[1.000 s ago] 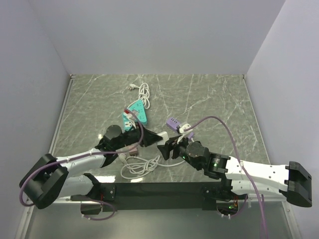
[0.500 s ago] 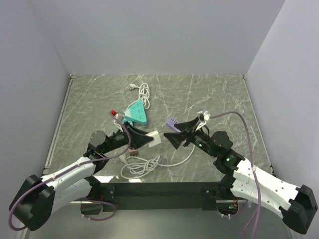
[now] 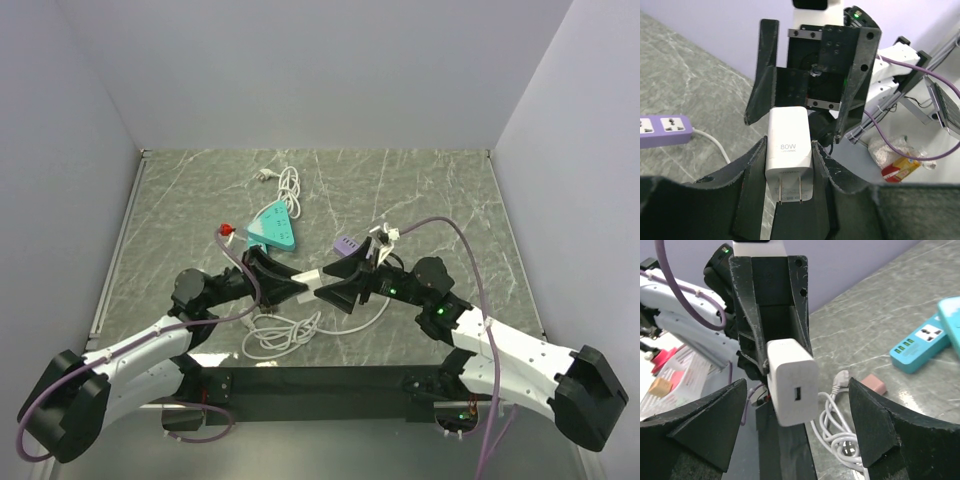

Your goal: Insert the plug

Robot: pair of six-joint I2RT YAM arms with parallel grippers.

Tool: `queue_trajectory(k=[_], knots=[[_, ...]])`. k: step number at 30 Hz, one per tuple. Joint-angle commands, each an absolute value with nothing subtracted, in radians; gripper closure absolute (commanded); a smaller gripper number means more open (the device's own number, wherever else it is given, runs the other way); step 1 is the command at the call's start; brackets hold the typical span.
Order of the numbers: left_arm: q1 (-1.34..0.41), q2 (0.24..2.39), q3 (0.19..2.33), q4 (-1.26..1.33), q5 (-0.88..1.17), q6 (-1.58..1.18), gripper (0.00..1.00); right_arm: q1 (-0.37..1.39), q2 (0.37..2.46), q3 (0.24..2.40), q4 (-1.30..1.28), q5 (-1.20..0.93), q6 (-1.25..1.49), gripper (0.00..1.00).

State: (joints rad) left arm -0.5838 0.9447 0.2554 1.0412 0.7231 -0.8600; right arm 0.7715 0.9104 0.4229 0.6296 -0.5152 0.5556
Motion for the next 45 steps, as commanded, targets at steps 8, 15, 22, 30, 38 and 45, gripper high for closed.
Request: queue_trajectory(k=[8, 15, 22, 30, 38, 45], knots=[[-0.637, 0.971, 0.284, 1.189, 0.758, -0.851, 0.99, 0.765, 1.022, 0.436, 0.857, -0.707, 0.629, 0.21], [-0.643, 0.988, 0.295, 1.186, 0.749, -0.834, 0.99, 0.764, 1.008, 0.436, 0.848, -0.747, 0.617, 0.41], [-0.643, 0.999, 0.295, 1.203, 0.746, -0.833, 0.99, 0.767, 1.015, 0.434, 0.818, -0.775, 0.607, 0.44], [-0.643, 0.976, 0.295, 1.172, 0.729, -0.819, 0.99, 0.772, 1.011, 0.436, 0.766, -0.778, 0.578, 0.44], [-0.643, 0.979, 0.292, 1.183, 0.732, -0.825, 0.99, 0.776, 0.997, 0.422, 0.749, -0.759, 0.566, 0.44], [-0.646, 1.009, 0.285, 1.221, 0.742, -0.844, 0.99, 0.776, 0.989, 0.420, 0.802, -0.749, 0.580, 0.47]])
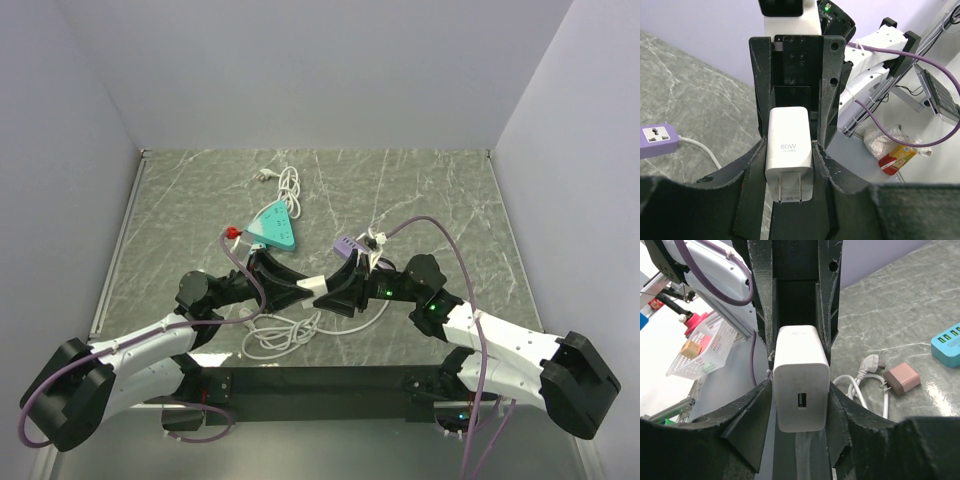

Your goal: Insert the plug

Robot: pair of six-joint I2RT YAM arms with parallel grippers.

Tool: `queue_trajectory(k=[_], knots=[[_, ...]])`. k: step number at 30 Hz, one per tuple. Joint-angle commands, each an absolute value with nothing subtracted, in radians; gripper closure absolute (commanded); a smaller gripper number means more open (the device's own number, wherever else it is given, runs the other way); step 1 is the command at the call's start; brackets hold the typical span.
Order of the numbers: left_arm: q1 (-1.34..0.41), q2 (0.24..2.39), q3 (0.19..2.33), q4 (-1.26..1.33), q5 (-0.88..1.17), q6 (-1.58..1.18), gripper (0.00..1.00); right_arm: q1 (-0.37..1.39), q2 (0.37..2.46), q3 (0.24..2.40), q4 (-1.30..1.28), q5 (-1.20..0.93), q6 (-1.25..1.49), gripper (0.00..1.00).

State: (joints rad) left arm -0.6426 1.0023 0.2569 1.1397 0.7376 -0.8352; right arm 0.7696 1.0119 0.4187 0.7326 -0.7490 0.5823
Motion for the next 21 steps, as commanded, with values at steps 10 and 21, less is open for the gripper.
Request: queue_trajectory(k=[10, 21], knots=[[-0.649, 1.026, 0.327, 1.057, 0.753, -0.730, 0.89, 0.781, 0.991, 0.400, 0.844, -0.674, 0.594, 1.00], [-0.643, 1.071, 0.403, 0.874, 0.634, -0.483, 0.01, 0.698, 0.760, 0.434, 0.419, -0.342, 0.494, 1.00]])
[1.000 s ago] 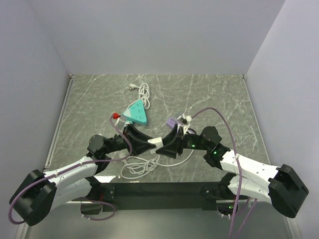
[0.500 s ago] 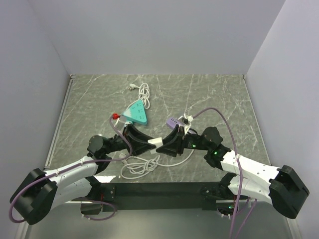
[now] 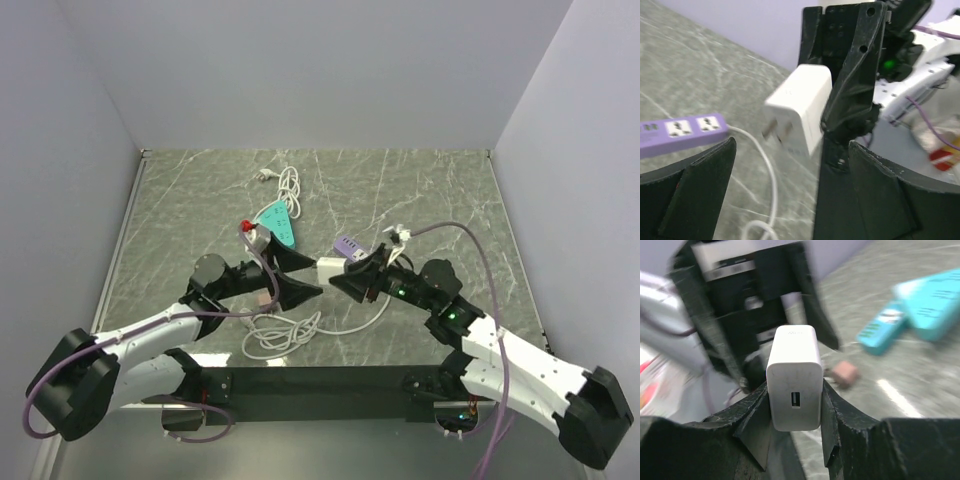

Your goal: Insert the plug

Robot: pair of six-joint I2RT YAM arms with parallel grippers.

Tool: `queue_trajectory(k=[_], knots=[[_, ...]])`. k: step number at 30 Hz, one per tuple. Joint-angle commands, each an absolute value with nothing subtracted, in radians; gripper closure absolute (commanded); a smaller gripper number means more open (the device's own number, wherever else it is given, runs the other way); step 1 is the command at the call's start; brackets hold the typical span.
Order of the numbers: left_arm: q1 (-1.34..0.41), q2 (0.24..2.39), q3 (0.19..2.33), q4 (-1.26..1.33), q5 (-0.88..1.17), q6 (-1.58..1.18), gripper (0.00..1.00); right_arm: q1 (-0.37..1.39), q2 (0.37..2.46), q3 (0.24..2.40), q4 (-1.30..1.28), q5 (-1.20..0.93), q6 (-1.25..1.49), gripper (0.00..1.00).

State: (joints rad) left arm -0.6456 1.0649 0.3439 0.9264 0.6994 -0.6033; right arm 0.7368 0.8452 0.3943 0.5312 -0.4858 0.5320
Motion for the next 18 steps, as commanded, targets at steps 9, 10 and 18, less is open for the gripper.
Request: queue_trajectory(k=[9, 10, 18], knots=[[-0.629, 1.405, 0.632, 0.740, 0.379, -0.434, 0.02, 0.657, 0.698, 0.465, 0.013, 0.032, 0.583, 1.00], [-0.629, 1.484, 0.667, 0.720, 0.333, -0.430, 0.02, 0.657, 0.701, 0.454, 0.008, 0.049, 0.609, 1.00], [-0.679, 1.821, 1.073, 0.523, 0.086, -0.350, 0.03, 0.653, 0.687, 0.428, -0.162, 0.238, 0.722, 1.00]])
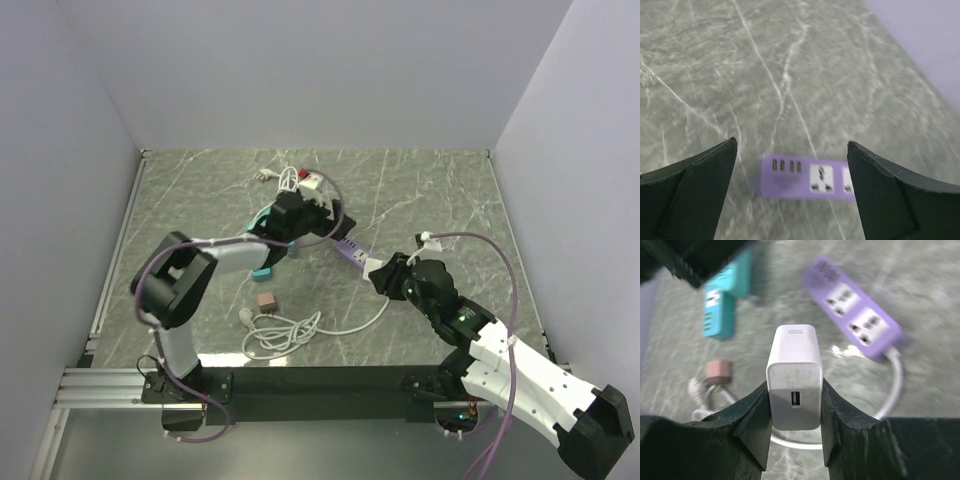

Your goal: Insert the plug

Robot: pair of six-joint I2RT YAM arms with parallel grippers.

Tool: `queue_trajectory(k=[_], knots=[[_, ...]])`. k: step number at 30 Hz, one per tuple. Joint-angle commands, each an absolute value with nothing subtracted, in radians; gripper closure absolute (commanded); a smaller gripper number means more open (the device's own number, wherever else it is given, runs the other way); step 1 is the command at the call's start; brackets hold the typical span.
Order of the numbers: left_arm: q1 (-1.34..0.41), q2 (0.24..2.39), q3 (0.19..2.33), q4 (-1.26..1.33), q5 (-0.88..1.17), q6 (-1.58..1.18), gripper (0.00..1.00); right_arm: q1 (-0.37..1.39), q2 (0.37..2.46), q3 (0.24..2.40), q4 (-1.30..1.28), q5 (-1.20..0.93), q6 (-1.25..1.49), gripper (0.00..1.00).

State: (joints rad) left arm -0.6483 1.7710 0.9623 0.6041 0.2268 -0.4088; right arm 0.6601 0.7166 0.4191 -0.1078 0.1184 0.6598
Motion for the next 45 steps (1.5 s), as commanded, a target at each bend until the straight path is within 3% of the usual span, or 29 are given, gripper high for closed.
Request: queue_trajectory(k=[1, 7, 18, 24, 33, 45], knots=[[-0.683, 1.879, 1.145, 0.474, 0.077, -0.344, 0.03, 0.653, 0.684, 0.425, -0.196, 0.276, 0.744, 1.00], [-0.693, 2.046, 1.316, 0.364, 0.003, -0.353, 0.06, 0.646, 0.686, 0.425, -0.275, 0.370, 0.772, 1.00], [-0.769, 2.188, 1.436, 0.212, -0.067, -0.302, 0.12, 0.551, 0.778, 0.380, -0.189, 0.287, 0.778, 1.00], [-0.773, 2.143, 1.355, 0.209, -0.052, -0.317, 0.24, 0.537, 0.808, 0.362, -0.170, 0.299, 0.770, 1.00], [-0.816, 1.999, 1.080, 0.238, -0.072, -0.391, 0.26, 0.529, 0.923, 0.376, -0.092, 0.285, 0.753, 1.00], [-0.916, 1.832, 0.875, 0.222, -0.103, -0.509, 0.27, 0.532, 1.017, 0.396, 0.024, 0.192, 0.755, 1.00]])
